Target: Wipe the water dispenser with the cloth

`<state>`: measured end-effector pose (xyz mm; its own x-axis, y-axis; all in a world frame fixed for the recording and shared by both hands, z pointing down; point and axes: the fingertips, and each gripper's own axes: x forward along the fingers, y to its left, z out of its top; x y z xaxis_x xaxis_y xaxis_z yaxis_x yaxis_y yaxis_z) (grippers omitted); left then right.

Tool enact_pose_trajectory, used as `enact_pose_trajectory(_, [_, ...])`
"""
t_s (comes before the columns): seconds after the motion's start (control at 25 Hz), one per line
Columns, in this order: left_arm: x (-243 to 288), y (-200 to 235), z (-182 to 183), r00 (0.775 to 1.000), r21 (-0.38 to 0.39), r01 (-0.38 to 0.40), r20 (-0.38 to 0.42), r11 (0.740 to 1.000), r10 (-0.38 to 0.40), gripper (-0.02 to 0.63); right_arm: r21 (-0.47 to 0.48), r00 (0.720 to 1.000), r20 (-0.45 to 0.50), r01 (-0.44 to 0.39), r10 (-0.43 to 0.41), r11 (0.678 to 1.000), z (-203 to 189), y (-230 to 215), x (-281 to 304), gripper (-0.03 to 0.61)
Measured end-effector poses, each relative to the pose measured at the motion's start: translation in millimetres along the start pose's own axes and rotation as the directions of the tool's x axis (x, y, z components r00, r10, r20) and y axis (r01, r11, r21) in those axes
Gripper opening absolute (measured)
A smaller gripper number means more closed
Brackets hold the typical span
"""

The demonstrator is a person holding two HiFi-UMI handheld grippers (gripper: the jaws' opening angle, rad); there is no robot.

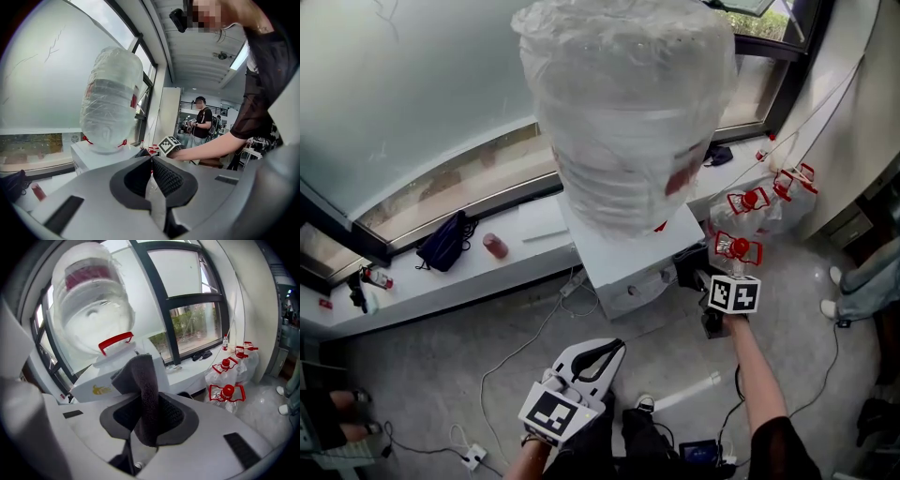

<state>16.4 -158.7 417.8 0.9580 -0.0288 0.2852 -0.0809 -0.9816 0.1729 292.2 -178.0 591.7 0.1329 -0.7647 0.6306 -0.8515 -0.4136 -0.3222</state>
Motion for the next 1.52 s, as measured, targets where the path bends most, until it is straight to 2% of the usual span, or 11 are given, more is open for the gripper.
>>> enact_pose_trajectory(0.28, [9.2,-10.6,-10.4,0.999,-0.006,-0.034,-0.013,0.999,0.034,0.020,0.015,0.995,0.045,0.088,-0.089,0.996,18.0,-61.9,-14.0,0.104])
enact_pose_trajectory(0.4, [13.7,-9.6,-11.1,0.999,-0.011,-0.045,-0.015,0.999,0.045,0.020,0.030,0.997,0.055,0.060,-0.061,0.998,13.9,-60.6,-17.7,0.104])
enact_pose_trajectory(0.52, [19.7,-7.8,-11.0,0.998,-0.002,-0.048,-0.028,0.999,0.048,0.020,0.021,1.000,0.025,-0.017,0.017,1.000,-9.4,-43.1,-16.3,0.104])
enact_pose_trajectory(0.72, [31.9,-5.7,-12.7,0.999,0.020,-0.041,-0.034,0.999,0.042,0.020,-0.119,0.994,-0.049,-0.099,0.094,0.988,-61.5,-1.6,-15.2,0.106])
enact_pose_trajectory(0.88, [43.6,-0.5,-15.0,0.998,0.024,-0.032,-0.051,0.999,0.034,0.020,-0.313,0.981,-0.144,-0.167,0.127,0.935,-110.8,33.4,-6.2,0.104])
enact_pose_trajectory(0.96, [49.3,1.6,-17.1,0.998,0.027,-0.021,-0.062,0.999,0.023,0.020,-0.357,0.972,-0.178,-0.210,0.154,0.910,-132.5,51.0,0.3,0.106])
enact_pose_trajectory(1.04, [53.7,4.4,-19.2,0.997,0.040,-0.005,-0.076,0.999,0.008,0.020,-0.346,0.965,-0.190,-0.237,0.180,0.908,-149.2,65.4,9.4,0.106])
enact_pose_trajectory(1.28, [63.4,12.5,-25.8,0.994,0.080,0.036,-0.101,0.996,-0.028,0.020,-0.267,0.962,-0.164,-0.256,0.218,0.929,-173.5,89.2,45.7,0.106])
enact_pose_trajectory(1.52, [71.7,16.6,-58.1,0.989,0.120,0.062,-0.142,0.991,-0.045,0.020,-0.244,0.954,-0.144,-0.293,0.264,0.924,-195.4,104.0,90.6,0.104])
